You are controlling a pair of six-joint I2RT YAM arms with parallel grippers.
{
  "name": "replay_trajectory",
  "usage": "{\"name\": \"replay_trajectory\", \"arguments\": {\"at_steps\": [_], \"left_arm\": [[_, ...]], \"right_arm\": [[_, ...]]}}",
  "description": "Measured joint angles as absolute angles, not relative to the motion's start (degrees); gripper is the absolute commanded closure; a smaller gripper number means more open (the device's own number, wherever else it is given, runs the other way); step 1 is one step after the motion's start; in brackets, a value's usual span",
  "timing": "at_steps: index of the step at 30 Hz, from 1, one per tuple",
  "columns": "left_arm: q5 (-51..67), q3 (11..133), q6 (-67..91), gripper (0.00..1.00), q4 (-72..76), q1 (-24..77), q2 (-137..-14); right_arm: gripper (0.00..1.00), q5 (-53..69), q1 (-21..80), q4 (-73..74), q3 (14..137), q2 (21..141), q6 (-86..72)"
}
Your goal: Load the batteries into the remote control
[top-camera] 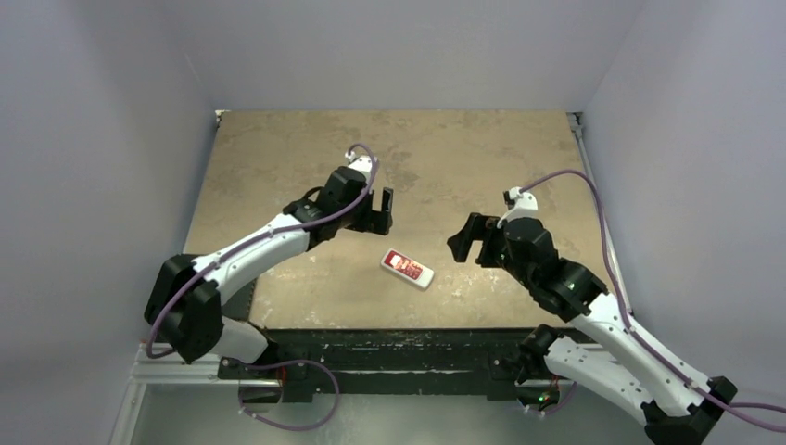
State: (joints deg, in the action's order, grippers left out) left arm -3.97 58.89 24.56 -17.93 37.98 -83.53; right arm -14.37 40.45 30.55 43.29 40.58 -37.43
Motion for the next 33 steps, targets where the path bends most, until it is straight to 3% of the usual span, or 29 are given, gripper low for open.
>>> {"name": "replay_trajectory", "arguments": {"at_steps": [15,33], "left_arm": [[-18.31,61.8,21.93,0.01,-29.61,37.45,-64.58],[-19.27,59.59,21.93,0.01,-34.89,37.45,-51.51]], "right_arm": [[0.01,-19.07,40.45,31.66,52.01,43.09,-30.89],[0.01,-20.23,40.45,30.22,54.7,38.46,-25.43]]}}
